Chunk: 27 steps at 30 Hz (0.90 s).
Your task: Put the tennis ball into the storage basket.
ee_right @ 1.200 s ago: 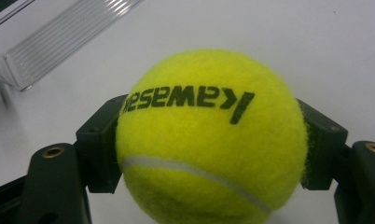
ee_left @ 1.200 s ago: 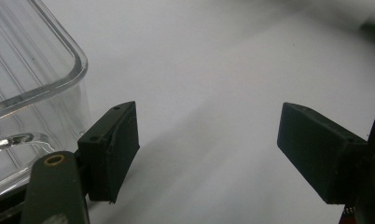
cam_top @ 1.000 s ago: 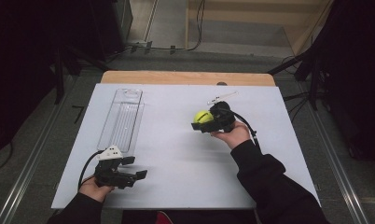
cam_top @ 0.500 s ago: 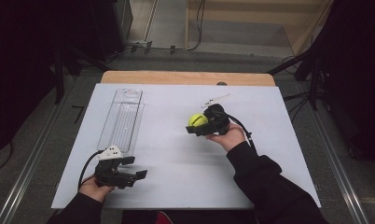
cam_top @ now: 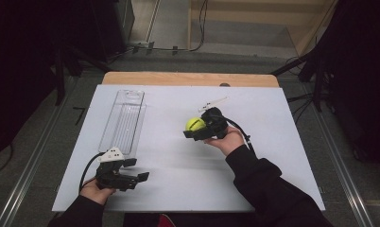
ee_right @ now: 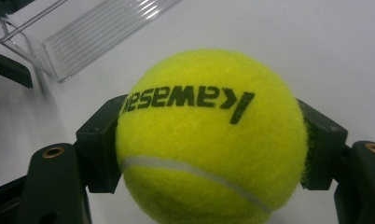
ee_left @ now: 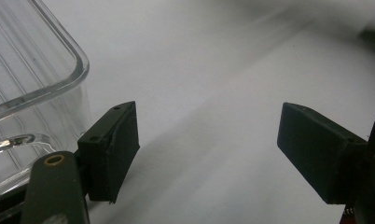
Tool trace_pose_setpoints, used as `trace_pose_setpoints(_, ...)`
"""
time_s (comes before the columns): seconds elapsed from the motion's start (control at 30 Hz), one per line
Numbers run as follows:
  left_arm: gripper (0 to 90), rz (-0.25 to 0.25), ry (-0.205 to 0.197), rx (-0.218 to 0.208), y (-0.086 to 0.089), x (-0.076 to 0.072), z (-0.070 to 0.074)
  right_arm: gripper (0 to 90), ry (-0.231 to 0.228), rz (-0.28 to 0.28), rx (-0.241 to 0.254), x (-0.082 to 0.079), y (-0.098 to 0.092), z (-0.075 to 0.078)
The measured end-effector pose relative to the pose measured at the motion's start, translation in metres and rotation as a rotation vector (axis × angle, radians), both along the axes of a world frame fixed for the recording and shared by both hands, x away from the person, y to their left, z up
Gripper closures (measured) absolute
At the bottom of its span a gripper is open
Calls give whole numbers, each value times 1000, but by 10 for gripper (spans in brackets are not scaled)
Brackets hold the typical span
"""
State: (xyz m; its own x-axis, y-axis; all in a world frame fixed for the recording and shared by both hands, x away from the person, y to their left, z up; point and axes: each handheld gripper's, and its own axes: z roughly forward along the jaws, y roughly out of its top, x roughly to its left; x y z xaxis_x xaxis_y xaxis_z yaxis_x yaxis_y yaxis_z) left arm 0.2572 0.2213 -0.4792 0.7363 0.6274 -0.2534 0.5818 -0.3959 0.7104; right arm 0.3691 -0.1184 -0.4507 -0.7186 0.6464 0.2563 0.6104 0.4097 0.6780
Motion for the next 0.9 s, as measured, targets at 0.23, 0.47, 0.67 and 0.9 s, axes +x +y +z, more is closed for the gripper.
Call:
trace_pose_setpoints(0.23, 211, 2, -1, -3, 0, 0, 0, 231, -2, 19, 1, -2, 9, 1)
trace_pose_setpoints(0.47, 212, 3, -1, -5, 0, 0, 0, 231, 0, 32, 8, -3, 15, 1)
trace_pose_setpoints(0.67, 212, 4, 0, -5, 0, 0, 0, 231, -1, 43, 13, -4, 21, 3)
trace_pose_setpoints(0.9, 212, 6, 0, -5, 0, 0, 0, 231, -4, 57, 16, -5, 29, 4)
